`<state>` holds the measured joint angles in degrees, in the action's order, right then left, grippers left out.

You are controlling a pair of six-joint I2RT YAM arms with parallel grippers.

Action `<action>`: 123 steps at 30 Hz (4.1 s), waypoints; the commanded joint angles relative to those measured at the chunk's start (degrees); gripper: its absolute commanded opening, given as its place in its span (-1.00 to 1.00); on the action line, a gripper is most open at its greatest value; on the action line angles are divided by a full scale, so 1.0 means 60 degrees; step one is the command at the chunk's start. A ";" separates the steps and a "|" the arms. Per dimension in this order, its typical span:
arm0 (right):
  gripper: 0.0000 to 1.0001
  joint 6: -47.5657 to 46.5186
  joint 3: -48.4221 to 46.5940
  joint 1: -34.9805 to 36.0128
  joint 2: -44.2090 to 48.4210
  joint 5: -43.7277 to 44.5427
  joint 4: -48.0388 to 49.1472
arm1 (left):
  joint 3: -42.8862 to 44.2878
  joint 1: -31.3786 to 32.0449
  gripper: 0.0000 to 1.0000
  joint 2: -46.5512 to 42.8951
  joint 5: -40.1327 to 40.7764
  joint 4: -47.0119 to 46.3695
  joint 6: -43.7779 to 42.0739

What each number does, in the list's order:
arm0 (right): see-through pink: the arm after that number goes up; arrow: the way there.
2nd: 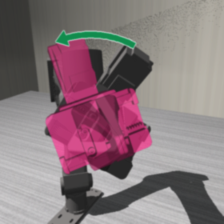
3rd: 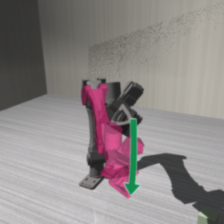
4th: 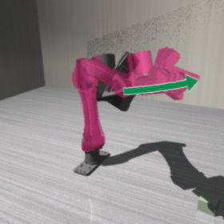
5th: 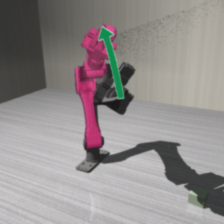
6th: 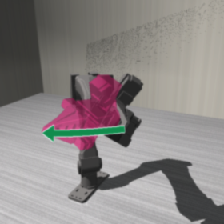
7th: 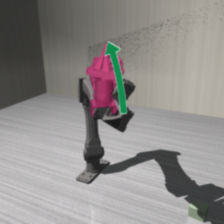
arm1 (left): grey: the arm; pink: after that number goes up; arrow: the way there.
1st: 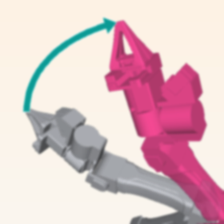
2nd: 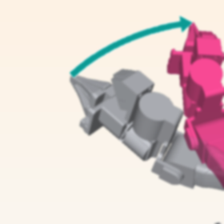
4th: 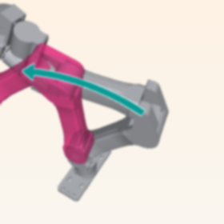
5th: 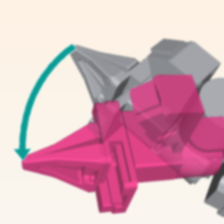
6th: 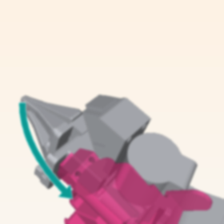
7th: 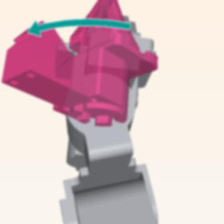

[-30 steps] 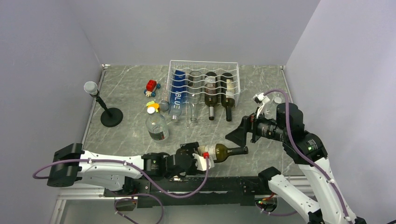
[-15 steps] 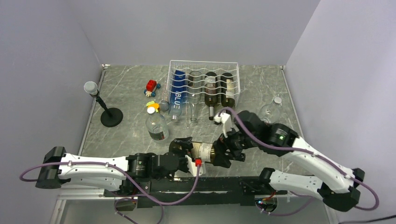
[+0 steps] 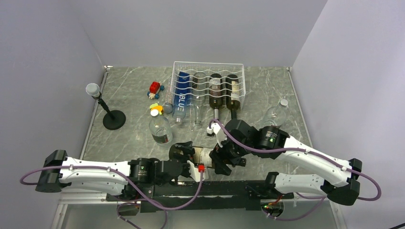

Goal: Put the wine bottle on the wine rack

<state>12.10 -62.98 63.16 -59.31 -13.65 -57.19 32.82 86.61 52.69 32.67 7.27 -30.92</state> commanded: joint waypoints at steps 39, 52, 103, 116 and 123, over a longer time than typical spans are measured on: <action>-1.00 0.0262 -0.0205 0.0387 -0.0116 0.0662 0.0497 | 0.0023 0.0160 0.43 -0.0990 0.2587 -0.2440 -0.0252; -1.00 0.1786 -0.1221 0.0373 0.0557 0.3745 -0.0343 | -0.0406 0.0159 0.99 -0.0061 0.3386 -0.3371 -0.0670; -1.00 0.1337 0.0090 -0.6676 -0.2211 0.4535 0.7498 | 0.3220 0.0174 0.99 -0.1779 0.4379 0.0666 0.6453; -1.00 0.1610 0.0047 -0.7140 -0.3938 0.4154 0.8531 | 0.3065 0.0176 0.99 -0.2273 0.4381 0.1048 0.6932; -1.00 0.1760 -0.0021 -0.7295 -0.4478 0.4427 0.8984 | 0.3099 0.0172 0.99 -0.2499 0.4504 0.1329 0.7156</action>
<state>21.69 -60.34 20.58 -86.39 8.86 -15.29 51.24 87.46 38.70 58.37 14.79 10.22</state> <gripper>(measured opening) 0.384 0.994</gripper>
